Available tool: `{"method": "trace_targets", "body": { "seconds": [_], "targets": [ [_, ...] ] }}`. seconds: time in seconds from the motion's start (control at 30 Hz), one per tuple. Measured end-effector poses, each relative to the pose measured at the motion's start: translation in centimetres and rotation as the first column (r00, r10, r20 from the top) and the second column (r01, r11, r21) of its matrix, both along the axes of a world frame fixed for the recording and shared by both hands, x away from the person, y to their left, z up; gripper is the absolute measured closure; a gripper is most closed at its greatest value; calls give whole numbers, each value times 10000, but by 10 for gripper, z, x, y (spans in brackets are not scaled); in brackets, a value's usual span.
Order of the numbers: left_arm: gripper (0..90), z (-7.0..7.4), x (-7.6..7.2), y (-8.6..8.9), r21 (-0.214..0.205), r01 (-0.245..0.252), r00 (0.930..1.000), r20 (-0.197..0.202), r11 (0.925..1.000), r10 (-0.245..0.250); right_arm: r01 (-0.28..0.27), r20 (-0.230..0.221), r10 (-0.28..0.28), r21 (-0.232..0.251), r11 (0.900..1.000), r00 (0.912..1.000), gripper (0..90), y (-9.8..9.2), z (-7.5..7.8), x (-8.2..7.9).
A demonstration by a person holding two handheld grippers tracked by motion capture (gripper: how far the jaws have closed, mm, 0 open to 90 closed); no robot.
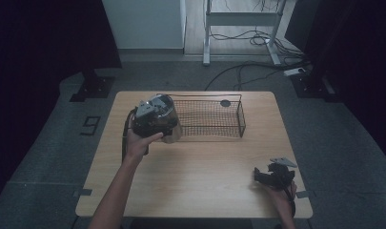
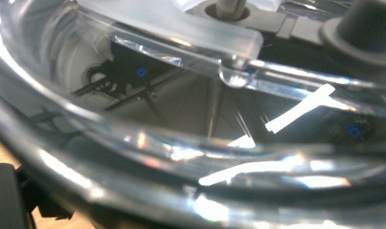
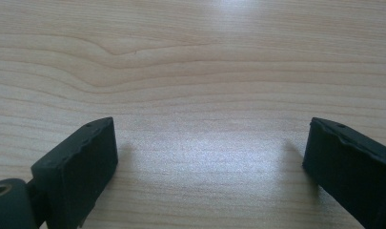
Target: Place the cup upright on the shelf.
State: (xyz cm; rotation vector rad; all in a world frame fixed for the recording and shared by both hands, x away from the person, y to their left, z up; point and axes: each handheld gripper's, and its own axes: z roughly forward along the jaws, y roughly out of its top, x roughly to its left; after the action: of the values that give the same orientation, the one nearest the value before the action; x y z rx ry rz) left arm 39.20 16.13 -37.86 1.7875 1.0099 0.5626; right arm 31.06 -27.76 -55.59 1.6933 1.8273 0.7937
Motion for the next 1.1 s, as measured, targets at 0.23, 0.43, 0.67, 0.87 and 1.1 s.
{"method": "trace_targets", "body": {
  "seconds": [0.23, 0.43, 0.67, 0.87, 1.1],
  "targets": [
    [40, 4, 8, -1, 113, -55, 10000, -19, 9999, 56, 11, 26, -11, 4, 10000, 10000, 39, 0, 0, 0],
    [41, 8, 14, -5, 158, -95, 9999, 42, 9998, 95, 12, 25, -12, 6, 10000, 10000, 39, 0, 0, 0],
    [41, 8, 25, -12, 266, -76, 10000, 32, 9996, 75, 11, 39, -11, -4, 10000, 10000, 41, 0, 0, 0],
    [40, 6, 37, -15, 387, -147, 9999, -63, 9991, 149, -17, 58, 17, -3, 10000, 10000, 43, -1, 0, 0],
    [41, 7, 46, -17, 396, -211, 9997, -99, 9990, 215, -21, 58, 21, -14, 10000, 10000, 44, -1, 0, 0]
  ]
}}
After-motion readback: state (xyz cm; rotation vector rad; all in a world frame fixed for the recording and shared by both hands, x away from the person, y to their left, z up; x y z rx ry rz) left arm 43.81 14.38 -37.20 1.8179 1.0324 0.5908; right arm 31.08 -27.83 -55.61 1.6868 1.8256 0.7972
